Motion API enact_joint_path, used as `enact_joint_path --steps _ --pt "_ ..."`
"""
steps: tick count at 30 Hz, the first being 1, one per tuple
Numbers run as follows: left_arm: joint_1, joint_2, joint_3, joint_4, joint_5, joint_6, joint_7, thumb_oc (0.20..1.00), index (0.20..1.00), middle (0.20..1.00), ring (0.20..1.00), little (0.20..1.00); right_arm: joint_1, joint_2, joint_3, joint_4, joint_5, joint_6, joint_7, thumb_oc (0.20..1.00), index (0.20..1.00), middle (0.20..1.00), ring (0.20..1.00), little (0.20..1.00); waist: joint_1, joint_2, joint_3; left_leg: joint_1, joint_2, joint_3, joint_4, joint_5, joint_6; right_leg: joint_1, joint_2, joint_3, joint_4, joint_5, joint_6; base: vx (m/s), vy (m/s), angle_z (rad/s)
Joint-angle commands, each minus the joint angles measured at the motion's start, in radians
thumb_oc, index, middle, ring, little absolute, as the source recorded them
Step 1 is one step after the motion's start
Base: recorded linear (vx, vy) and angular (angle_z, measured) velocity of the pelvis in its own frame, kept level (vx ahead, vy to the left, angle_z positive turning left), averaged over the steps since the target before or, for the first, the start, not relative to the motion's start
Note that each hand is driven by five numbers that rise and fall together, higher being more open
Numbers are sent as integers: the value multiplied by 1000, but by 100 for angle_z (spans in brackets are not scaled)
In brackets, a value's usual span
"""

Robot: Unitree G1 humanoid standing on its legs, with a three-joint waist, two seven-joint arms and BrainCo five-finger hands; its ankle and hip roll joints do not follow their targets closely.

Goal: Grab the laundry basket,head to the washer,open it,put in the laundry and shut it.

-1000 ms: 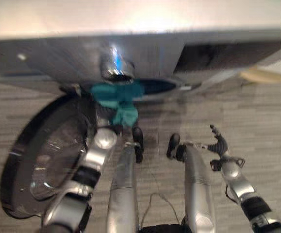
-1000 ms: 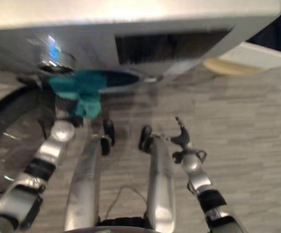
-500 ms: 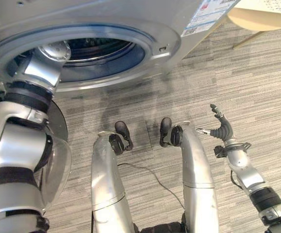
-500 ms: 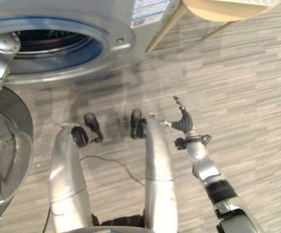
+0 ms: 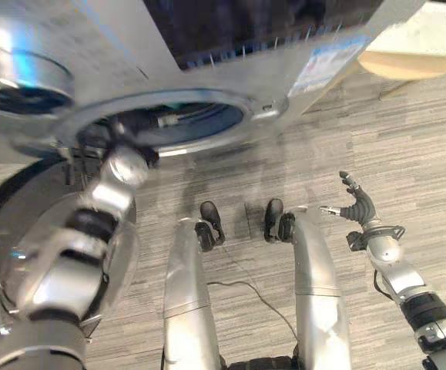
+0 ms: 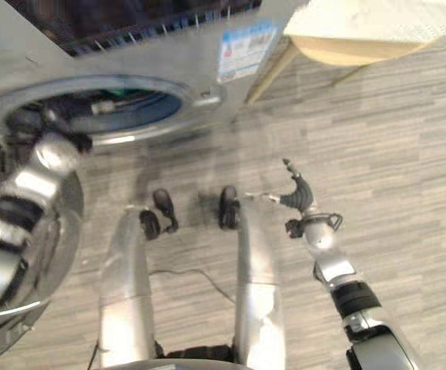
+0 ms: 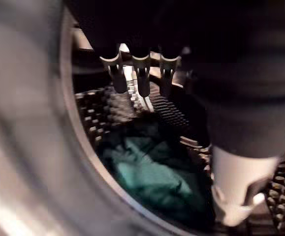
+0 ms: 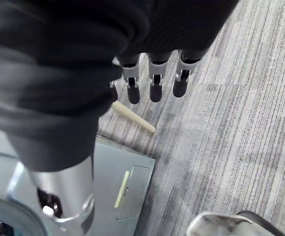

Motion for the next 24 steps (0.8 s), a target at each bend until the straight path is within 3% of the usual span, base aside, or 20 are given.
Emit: enact_joint_path --steps 1,5,6,7,9,10,11,12,13,16,20,24 --pt "68 -49 45 -9 -40 -55 -22 1000 1000 1000 1000 1000 49 10 15 5 -12 7 -19 1000 1000 1000 1000 1000 1 4 -86 115 12 -42 -90 -33 -13 89 -21 19 -251 110 100 82 33 27" --pt "481 -203 140 -125 -129 -69 -103 1000 1000 1000 1000 1000 146 33 -11 62 -69 55 6 1000 1000 1000 1000 1000 45 -1 -95 590 -50 -18 -490 56 -42 549 4 -19 -605 185 137 202 -27 31" --pt "484 -203 140 -127 -129 -68 -103 1000 1000 1000 1000 1000 148 33 -11 62 -69 55 6 1000 1000 1000 1000 1000 45 -2 -90 600 -51 -17 -497 59 -42 558 4 -20 -610 187 137 203 -58 17" --pt "555 -231 157 -124 -150 -61 -129 1000 1000 1000 1000 1000 175 45 -17 94 -75 59 20 1000 1000 1000 1000 1000 51 -4 -103 696 -63 -11 -590 113 -43 666 9 -39 -706 226 136 66 -24 0" --pt "594 -244 166 -111 -151 -59 -141 1000 1000 1000 1000 1000 193 54 -24 116 -78 64 28 1000 1000 1000 1000 1000 54 -5 -108 754 -64 -9 -627 125 -48 728 16 -44 -750 235 141 211 -29 7" --pt "671 -270 168 -81 -136 -43 -163 1000 1000 1000 1000 1000 236 77 -35 160 -84 69 45 1000 1000 1000 1000 1000 64 -6 -127 895 -71 -10 -709 134 -45 874 39 -37 -849 249 150 415 19 -11" --pt "706 -283 167 -56 -134 -40 -177 1000 1000 1000 1000 1000 254 88 -38 202 -86 70 52 1000 1000 1000 1000 1000 78 -7 -148 961 -95 -41 -756 143 -47 936 55 -23 -900 259 156 336 35 -29" --pt "706 -283 167 -56 -134 -40 -177 1000 1000 1000 1000 1000 254 88 -38 202 -86 70 52 1000 1000 1000 1000 1000 78 -7 -148 961 -96 -41 -756 144 -47 936 55 -23 -900 259 156 220 57 -43" --pt "710 -299 153 -17 -118 -36 -189 1000 1000 1000 1000 1000 262 94 -45 237 -86 67 52 1000 1000 1000 1000 1000 91 -9 -161 1000 -145 -133 -786 147 -57 1000 68 -6 -951 262 158 118 34 -62" --pt "712 -318 127 43 -80 -26 -209 1000 1000 1000 1000 1000 272 99 -58 275 -88 68 55 1000 1000 1000 1000 1000 81 -14 -208 1056 -182 -210 -847 149 -62 1055 79 20 -1024 294 168 116 58 -41" --pt "712 -337 115 112 -47 -14 -225 1000 1000 1000 1000 1000 281 104 -69 297 -83 73 64 1000 1000 1000 1000 1000 63 -10 -252 1112 -184 -172 -900 143 -43 1080 89 65 -1068 323 184 71 95 -44" --pt "696 -344 89 184 10 -14 -232 1000 1000 1000 1000 1000 297 127 -79 317 -57 75 61 1000 1000 1000 1000 1000 38 0 -273 1157 -177 -86 -952 137 -19 1064 105 149 -1076 350 198 -30 92 -87"
